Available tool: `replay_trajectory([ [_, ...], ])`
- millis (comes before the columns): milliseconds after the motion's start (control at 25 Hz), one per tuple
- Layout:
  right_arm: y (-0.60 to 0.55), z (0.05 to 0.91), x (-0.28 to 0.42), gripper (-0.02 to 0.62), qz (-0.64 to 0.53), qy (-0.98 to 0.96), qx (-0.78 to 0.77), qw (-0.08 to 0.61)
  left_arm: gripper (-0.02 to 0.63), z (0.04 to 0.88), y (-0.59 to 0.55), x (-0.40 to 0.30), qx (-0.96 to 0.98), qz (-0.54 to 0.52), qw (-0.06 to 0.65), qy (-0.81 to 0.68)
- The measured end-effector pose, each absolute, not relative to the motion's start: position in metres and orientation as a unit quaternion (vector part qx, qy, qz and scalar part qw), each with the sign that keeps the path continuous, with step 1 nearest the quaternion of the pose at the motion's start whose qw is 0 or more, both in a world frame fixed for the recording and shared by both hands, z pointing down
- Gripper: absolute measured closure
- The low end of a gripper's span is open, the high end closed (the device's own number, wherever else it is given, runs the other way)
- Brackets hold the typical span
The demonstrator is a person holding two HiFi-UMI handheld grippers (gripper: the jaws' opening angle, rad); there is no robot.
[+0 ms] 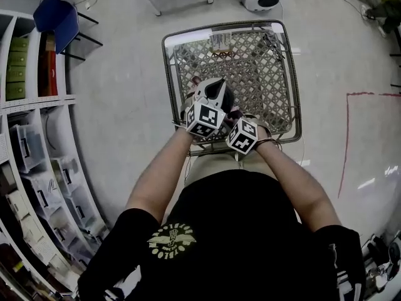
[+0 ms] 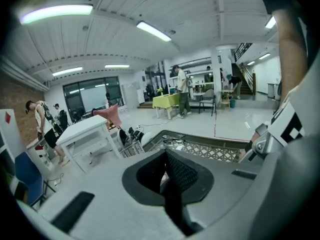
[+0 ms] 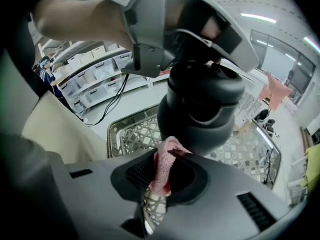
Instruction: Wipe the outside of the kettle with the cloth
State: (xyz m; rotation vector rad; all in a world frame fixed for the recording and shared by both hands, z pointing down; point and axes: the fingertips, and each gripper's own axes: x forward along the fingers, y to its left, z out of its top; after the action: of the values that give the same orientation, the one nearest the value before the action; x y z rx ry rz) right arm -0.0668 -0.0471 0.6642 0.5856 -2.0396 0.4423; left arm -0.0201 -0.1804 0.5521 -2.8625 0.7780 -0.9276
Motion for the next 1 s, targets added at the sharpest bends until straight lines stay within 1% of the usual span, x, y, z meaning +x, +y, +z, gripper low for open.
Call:
replay_trajectory([
  [200, -0.068, 0.671, -0.033, 0.545, 0.166, -0.816, 0.247, 0.496, 0.600, 0.552, -0.183, -0.023, -0.926, -0.282, -0.003, 0.251],
  [480, -0.112, 0.665, 0.002, 0.545, 0.100, -0.806, 0.233, 0.535, 0.600, 0.546, -0.183, -0.020, -0.926, -0.270, -0.014, 0.265],
  [760, -0.155, 0.660, 0.002, 0.546, 0.016, -0.809, 0.196, 0.554, 0.600, 0.543, -0.181, -0.017, -0.923, -0.271, -0.005, 0.272],
  [1000, -0.159, 0.679, -0.006, 0.546, -0.016, -0.819, 0.139, 0.557, 0.600, 0.543, -0.188, -0.021, -0.917, -0.282, -0.003, 0.282],
])
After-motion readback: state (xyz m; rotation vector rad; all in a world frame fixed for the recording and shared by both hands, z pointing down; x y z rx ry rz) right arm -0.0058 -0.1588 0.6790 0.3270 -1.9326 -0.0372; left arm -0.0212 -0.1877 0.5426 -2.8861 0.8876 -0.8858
